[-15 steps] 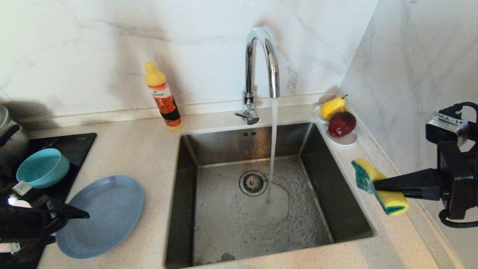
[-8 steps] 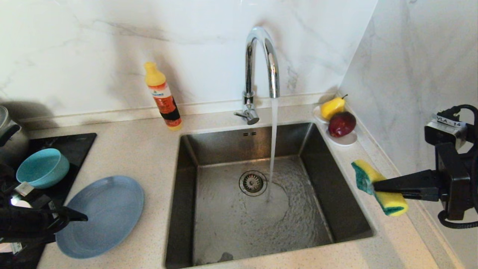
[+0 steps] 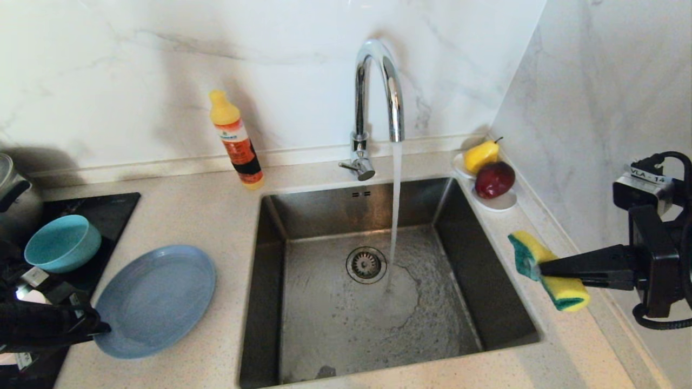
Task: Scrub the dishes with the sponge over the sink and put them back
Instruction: Wash the plate
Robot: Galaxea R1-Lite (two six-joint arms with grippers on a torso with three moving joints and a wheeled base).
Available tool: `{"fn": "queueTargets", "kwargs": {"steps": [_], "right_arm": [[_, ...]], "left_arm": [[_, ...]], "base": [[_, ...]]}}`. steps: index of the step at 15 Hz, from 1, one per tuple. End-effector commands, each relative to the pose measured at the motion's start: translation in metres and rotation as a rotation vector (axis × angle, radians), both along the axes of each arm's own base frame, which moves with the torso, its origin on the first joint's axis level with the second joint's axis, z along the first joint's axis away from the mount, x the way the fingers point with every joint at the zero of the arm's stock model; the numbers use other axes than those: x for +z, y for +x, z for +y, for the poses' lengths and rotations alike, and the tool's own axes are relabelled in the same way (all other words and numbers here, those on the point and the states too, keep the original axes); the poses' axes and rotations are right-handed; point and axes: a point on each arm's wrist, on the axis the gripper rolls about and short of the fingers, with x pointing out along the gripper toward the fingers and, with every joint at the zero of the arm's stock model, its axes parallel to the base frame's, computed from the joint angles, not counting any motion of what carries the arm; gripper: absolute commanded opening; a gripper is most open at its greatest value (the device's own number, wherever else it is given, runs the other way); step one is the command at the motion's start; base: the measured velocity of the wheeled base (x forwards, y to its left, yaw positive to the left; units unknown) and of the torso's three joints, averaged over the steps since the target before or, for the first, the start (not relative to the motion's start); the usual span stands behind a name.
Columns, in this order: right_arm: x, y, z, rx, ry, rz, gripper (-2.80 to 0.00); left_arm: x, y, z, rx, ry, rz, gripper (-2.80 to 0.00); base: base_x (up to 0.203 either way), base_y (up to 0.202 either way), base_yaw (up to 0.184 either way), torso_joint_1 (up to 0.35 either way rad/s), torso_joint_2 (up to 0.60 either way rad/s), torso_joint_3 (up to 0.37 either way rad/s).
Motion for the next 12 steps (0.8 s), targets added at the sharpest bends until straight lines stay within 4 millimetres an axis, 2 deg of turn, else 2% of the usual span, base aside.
{"fn": "queueTargets", "kwargs": {"steps": [1,3,6,10,12], "right_arm": [[0.0,0.001,0.0,0.005,0.006,0.005,-2.8],[-0.002,0.001,0.0,0.006,0.005,0.013,-2.8],[-0.003,0.001,0.0,0.006,0.005,0.019,-2.8],[-0.005,0.0,0.0,0.003,0.004,0.023,-2.8],[-0.005,-0.002,-0.001,0.0,0.003,0.023,-2.8]], "left_arm": [[0.01,-0.005,0.0,0.012,0.017,-0.031,-2.8],[0.021,-0.01,-0.003,0.017,0.032,-0.064,-2.8],[0.051,-0.025,-0.012,0.02,0.092,-0.165,-2.8],[0.099,-0.061,-0.035,-0.028,0.195,-0.259,-2.8],[0.104,-0.082,-0.049,-0.146,0.264,-0.214,-2.8]], "base": [[0.0,0.0,0.0,0.0,0.0,0.0],[0.0,0.0,0.0,0.0,0.0,0.0],[0.0,0.0,0.0,0.0,0.0,0.0],[0.0,0.0,0.0,0.0,0.0,0.0],[0.0,0.0,0.0,0.0,0.0,0.0]]}}
